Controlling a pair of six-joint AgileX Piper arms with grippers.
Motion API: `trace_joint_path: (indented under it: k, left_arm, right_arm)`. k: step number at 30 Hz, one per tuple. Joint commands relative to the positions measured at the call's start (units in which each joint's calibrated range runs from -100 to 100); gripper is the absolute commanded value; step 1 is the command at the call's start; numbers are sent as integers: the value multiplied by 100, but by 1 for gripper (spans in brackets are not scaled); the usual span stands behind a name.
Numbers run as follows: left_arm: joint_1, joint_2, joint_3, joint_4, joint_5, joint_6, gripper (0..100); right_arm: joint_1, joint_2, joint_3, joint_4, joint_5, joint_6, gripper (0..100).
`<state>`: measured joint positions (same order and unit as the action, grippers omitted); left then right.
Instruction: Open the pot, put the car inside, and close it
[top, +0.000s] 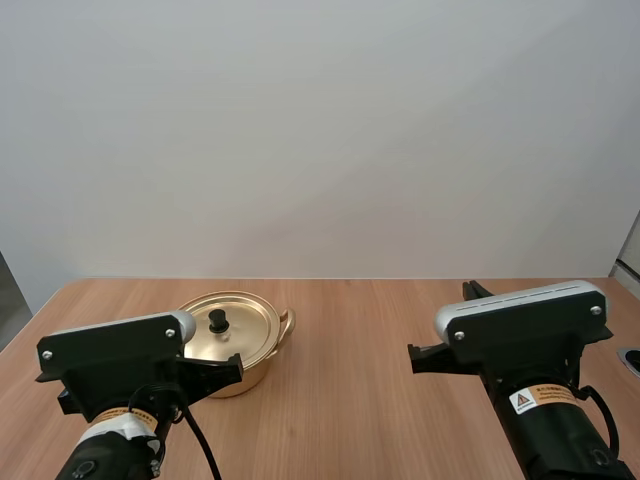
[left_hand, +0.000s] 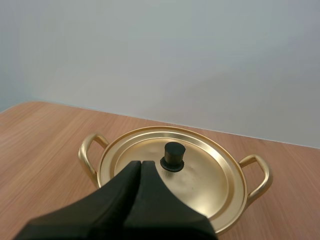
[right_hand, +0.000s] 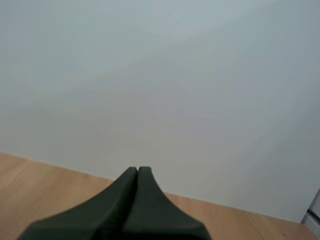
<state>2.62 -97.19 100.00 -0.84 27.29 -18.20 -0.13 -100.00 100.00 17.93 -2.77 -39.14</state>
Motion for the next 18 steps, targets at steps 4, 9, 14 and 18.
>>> trace_joint_path:
  k: [4,9,14,18]
  left_arm:
    - [-1,-4,0,-3,11,7,0]
    - [-1,-4,0,-3,11,7,0]
    - [-1,-4,0,-3,11,7,0]
    - [-1,-4,0,-3,11,7,0]
  right_arm:
    - [-2,0,0,-1380,1927,4,0]
    - [-2,0,0,-1170,1944,4,0]
    - [-2,0,0,-1100,2237,1726,0]
    - [-2,0,0,-2017,2769,3005,0]
